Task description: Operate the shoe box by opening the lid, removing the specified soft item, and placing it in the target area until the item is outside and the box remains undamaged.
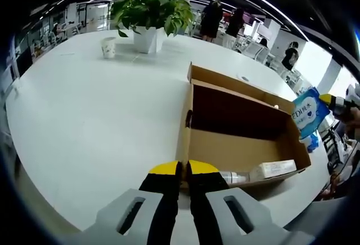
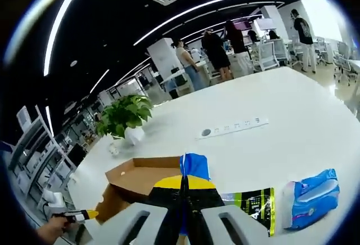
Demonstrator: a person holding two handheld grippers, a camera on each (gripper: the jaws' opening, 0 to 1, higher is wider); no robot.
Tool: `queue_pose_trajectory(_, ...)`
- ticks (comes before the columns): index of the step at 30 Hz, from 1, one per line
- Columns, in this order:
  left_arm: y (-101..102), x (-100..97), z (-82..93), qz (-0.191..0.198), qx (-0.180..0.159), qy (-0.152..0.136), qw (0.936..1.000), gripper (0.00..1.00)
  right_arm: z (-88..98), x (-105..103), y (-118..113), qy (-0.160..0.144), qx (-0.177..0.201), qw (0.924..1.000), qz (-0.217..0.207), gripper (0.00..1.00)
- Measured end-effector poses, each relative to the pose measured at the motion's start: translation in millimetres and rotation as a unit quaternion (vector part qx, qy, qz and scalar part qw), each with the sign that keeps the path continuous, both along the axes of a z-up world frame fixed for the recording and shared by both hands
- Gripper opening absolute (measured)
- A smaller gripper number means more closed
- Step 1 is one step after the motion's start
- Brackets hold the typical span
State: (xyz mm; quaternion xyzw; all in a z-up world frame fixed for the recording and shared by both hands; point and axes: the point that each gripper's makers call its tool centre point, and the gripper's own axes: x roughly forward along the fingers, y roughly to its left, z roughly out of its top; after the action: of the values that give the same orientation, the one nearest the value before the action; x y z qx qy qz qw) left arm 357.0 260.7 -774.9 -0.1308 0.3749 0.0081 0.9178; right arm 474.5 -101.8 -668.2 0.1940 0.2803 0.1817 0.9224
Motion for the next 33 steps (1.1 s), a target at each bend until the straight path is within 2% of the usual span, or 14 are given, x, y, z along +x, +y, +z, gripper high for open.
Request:
queue_pose_trajectory(9, -0.4, -0.1, 0.0, 0.000, -0.001, -0.001, 1.0000, 0.02, -13.1, -2.6, 0.5, 0.017, 0.015, 0.9996, -0.017, 0.00)
queue_pose_trajectory(22, -0.2, 0.3, -0.3, -0.001, -0.002, -0.001, 1.0000, 0.02, -23.6, 1.0, -9.5, 0.024, 0.011, 0.9994, -0.022, 0.00)
queue_pose_trajectory(25, 0.1, 0.5, -0.4, -0.001, -0.002, -0.001, 1.0000, 0.02, -27.5, 2.1, -15.8, 0.028, 0.005, 0.9993, -0.023, 0.00)
queue_pose_trajectory(33, -0.4, 0.6, -0.2, -0.001, -0.002, 0.000, 1.0000, 0.02, -42.3, 2.4, -38.9, 0.038, -0.047, 0.9980, -0.017, 0.00)
